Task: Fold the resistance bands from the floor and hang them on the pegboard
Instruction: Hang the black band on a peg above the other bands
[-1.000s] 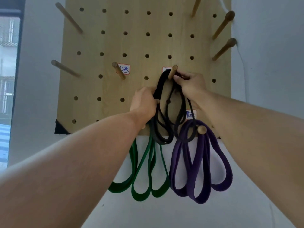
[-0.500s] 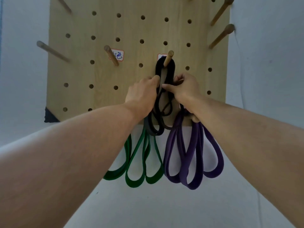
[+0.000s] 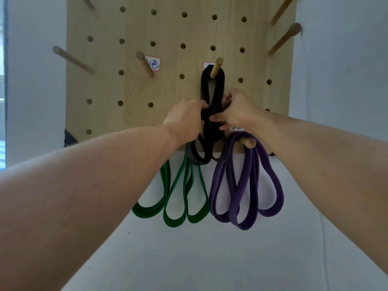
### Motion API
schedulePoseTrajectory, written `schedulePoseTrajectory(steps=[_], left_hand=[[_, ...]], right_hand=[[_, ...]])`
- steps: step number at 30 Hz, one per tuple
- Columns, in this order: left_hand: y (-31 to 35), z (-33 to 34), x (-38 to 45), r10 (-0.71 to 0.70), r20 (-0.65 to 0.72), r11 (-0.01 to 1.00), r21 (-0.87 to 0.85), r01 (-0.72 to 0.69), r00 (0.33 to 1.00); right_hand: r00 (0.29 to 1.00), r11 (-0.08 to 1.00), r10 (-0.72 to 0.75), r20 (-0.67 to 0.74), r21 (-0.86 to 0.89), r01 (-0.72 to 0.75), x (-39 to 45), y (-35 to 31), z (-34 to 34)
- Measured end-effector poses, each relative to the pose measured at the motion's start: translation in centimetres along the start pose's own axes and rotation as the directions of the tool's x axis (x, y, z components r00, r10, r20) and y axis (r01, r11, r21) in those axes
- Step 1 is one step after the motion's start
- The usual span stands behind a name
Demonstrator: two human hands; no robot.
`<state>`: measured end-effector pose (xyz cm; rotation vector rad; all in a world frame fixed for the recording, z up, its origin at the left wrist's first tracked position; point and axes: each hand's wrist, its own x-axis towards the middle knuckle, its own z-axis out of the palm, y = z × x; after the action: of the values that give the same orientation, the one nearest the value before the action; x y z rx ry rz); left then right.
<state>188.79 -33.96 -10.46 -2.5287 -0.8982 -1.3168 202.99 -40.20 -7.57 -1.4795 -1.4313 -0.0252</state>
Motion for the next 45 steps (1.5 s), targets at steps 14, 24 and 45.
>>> schedulePoseTrajectory(steps=[14, 24, 45], left_hand=[[0.6, 0.4, -0.5, -0.07, 0.023, 0.993, -0.095, 0.072, 0.997], [1.0, 1.1, -1.4, 0.183, 0.061, 0.911, 0.365, -0.192, 0.981], [0.8, 0.5, -0.8, 0.072, 0.255, 0.91, 0.379, -0.168, 0.964]], right_hand=[[0.992, 0.991, 0.123, 0.015, -0.056, -0.122, -0.7, -0.9, -0.7], [0.991, 0.979, 0.135, -0.007, 0.159, -0.132, -0.7, 0.4, 0.2], [0.943, 0.947, 0.172, -0.286, -0.217, -0.238, 0.6, 1.1, 1.1]])
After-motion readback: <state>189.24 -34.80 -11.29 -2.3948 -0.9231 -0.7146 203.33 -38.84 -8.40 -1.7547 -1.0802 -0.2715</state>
